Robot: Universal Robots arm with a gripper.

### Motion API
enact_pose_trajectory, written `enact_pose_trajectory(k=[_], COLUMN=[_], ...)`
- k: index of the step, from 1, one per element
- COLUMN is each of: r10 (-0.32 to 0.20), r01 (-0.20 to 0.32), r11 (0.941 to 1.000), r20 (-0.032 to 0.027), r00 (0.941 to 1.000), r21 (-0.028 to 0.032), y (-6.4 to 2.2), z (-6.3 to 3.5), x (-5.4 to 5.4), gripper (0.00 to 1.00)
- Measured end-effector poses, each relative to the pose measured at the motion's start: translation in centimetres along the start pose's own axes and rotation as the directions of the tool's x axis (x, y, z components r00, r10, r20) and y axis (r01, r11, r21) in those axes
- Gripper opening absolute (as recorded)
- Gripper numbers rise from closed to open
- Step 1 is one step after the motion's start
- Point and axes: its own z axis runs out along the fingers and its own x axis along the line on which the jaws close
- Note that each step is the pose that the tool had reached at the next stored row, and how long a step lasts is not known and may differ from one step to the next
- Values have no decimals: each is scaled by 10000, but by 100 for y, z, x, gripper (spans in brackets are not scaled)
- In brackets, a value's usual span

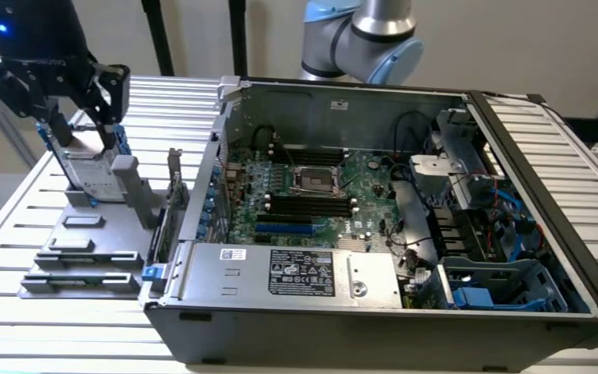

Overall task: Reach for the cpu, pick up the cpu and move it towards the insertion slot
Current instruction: 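Pick up the cpu and move it towards the insertion slot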

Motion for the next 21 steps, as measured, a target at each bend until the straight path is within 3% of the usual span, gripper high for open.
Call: enact_pose_trajectory(k=[9,21], r10=[-3,-3], r01=[3,3], r11=[10000,10000], r20=[2,1], r00=[10000,10000], r21=[-56,-85], y=[-7,-14], z=[-96,-175], x=[-407,-949], gripper=[54,54])
